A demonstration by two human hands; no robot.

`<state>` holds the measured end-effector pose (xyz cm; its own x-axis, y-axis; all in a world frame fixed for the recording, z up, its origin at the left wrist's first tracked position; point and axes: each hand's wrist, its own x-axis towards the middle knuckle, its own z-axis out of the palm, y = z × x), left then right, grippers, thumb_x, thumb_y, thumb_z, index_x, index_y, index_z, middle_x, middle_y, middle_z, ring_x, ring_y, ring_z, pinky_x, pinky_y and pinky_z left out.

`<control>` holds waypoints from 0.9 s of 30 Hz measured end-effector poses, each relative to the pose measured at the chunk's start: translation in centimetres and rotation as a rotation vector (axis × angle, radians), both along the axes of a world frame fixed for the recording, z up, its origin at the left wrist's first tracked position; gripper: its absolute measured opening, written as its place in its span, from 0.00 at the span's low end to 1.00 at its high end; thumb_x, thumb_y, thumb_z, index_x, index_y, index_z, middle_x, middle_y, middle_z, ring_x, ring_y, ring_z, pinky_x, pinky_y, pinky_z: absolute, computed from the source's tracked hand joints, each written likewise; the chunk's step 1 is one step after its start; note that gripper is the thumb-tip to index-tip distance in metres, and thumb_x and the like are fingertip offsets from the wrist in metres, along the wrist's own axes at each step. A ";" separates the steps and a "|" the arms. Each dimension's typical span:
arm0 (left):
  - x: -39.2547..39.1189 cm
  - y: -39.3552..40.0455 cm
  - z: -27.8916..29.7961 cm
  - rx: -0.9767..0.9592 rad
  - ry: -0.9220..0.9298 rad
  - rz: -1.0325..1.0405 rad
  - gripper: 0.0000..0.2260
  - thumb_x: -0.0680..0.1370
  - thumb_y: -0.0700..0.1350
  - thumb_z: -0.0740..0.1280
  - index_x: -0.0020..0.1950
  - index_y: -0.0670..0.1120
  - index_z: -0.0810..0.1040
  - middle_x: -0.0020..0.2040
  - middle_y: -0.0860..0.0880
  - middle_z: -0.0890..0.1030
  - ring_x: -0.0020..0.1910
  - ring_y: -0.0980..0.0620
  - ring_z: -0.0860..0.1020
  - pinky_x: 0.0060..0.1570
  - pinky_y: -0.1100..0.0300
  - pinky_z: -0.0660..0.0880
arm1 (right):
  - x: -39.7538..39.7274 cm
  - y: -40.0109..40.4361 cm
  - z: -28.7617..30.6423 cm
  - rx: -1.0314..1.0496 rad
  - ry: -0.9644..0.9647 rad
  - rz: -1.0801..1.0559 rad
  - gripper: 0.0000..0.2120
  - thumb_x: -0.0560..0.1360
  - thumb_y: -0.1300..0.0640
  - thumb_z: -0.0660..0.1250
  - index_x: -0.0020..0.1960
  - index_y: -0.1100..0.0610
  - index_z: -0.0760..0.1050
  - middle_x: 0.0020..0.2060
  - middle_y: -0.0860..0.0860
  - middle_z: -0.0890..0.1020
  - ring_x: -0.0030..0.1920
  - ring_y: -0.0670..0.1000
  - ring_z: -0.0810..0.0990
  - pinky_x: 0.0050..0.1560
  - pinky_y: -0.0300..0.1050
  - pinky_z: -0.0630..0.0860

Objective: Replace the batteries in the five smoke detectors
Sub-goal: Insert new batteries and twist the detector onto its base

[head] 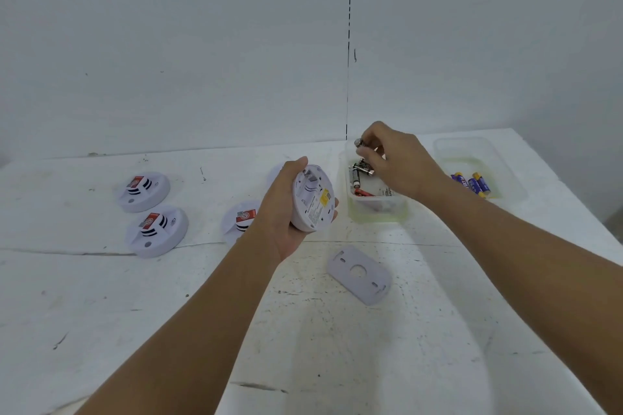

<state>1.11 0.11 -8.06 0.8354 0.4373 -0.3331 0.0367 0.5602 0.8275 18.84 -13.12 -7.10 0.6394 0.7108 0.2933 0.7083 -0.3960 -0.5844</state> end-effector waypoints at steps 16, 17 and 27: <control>-4.7 -2.4 -2.9 -0.158 -0.066 0.028 0.19 0.83 0.55 0.63 0.67 0.45 0.81 0.59 0.40 0.83 0.59 0.40 0.80 0.62 0.44 0.76 | -16.0 -1.5 -2.2 0.535 0.601 0.006 0.09 0.84 0.55 0.66 0.59 0.43 0.79 0.42 0.47 0.85 0.44 0.47 0.85 0.44 0.47 0.81; -5.2 -2.4 -3.0 -0.162 -0.063 0.041 0.17 0.83 0.55 0.64 0.64 0.45 0.81 0.56 0.41 0.83 0.56 0.41 0.80 0.59 0.44 0.77 | -16.3 -1.5 -2.4 0.520 0.610 0.007 0.09 0.84 0.55 0.67 0.59 0.42 0.79 0.42 0.48 0.85 0.43 0.48 0.86 0.44 0.53 0.81; -7.3 -1.5 -2.7 -0.155 -0.009 0.056 0.15 0.81 0.56 0.66 0.55 0.46 0.84 0.50 0.42 0.85 0.51 0.42 0.82 0.62 0.42 0.76 | -16.4 -1.7 -2.3 0.376 0.633 0.045 0.04 0.75 0.54 0.79 0.46 0.52 0.85 0.39 0.52 0.87 0.39 0.50 0.82 0.45 0.50 0.80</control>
<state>-6.15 -1.36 -10.80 0.8143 0.4275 -0.3926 -0.0054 0.6819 0.7314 2.42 -14.82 -9.45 0.7399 0.6642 0.1066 0.2007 -0.0668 -0.9774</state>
